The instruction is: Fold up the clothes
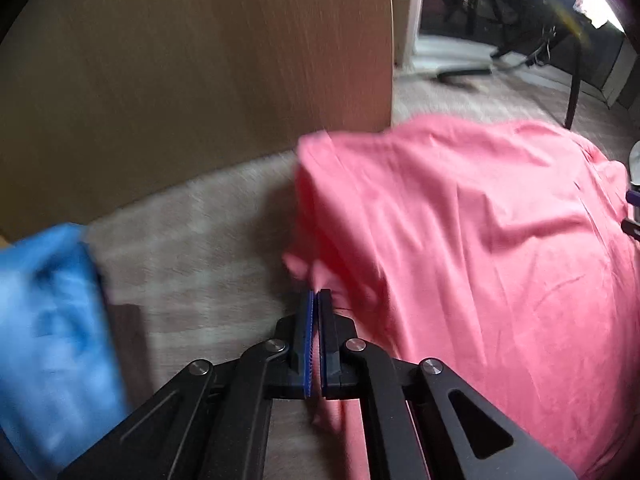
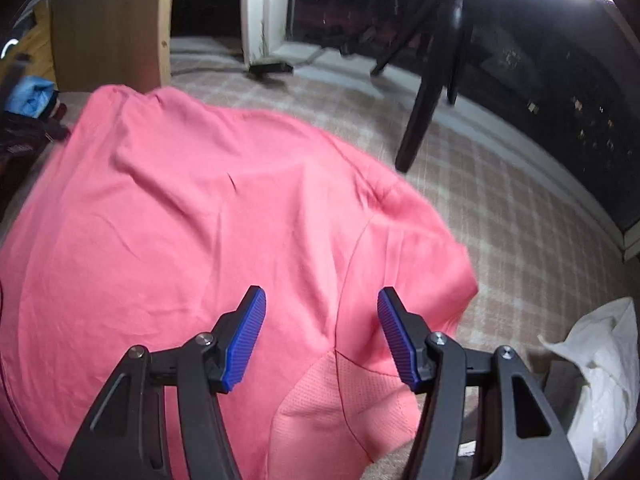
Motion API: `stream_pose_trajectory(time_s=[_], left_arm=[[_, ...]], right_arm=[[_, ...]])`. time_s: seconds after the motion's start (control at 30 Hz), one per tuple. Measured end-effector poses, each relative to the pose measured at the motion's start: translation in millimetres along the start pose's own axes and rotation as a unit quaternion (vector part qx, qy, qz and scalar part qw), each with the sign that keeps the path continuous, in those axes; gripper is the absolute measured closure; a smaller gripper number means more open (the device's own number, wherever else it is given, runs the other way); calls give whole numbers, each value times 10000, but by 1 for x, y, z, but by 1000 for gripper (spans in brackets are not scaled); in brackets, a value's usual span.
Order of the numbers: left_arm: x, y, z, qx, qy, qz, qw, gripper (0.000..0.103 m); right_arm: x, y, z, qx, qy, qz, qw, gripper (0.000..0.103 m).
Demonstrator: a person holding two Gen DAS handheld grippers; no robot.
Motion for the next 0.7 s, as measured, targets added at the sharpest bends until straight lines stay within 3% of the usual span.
stream_pose_trajectory(time_s=[0.03,0.07,0.13,0.4,0.47,0.53,0.57,0.67,0.7], left_arm=[[6,-2,9,-110,-84,124,9998,96],[12,-3,16,-183,-132,268,9994,84],[20,-4,15,-38,57,481,9988,65],[31,-14,-35,493,-148,659,9965,69],[19,-12,-33,511,322,663,9960,74],[6,-11,-28,520,841,673,9928,90],[0,-10,-26,524,1100,677,9902,93],[-20,-7,-19,534,1871,686,9785,88],[-24,-8,-12,402,1933,592,9785,87]], right_arm=[[-1,2,-3,56,-4,-10,10000,46],[-1,5,-6,112,-8,-19,9999,46],[-1,10,-11,198,-9,2,9998,46],[-5,15,-12,148,-159,-162,9996,46],[-6,16,-12,115,-195,-200,9995,45],[-7,17,-13,89,-226,-237,9994,45],[-8,17,-13,87,-230,-252,9994,44],[-9,16,-15,85,-241,-289,9993,42],[-9,16,-15,100,-234,-275,9993,42]])
Point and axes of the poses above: each gripper's, at about its wrist camera, not at the fingertips, and z roughly against the way its jaws point, x to its left, y to its underside, the point moved 4 cm from there along -z, roughly the way its jaws point, and after that the axes turned 12 degrees about -x, right-handed, at the moved point
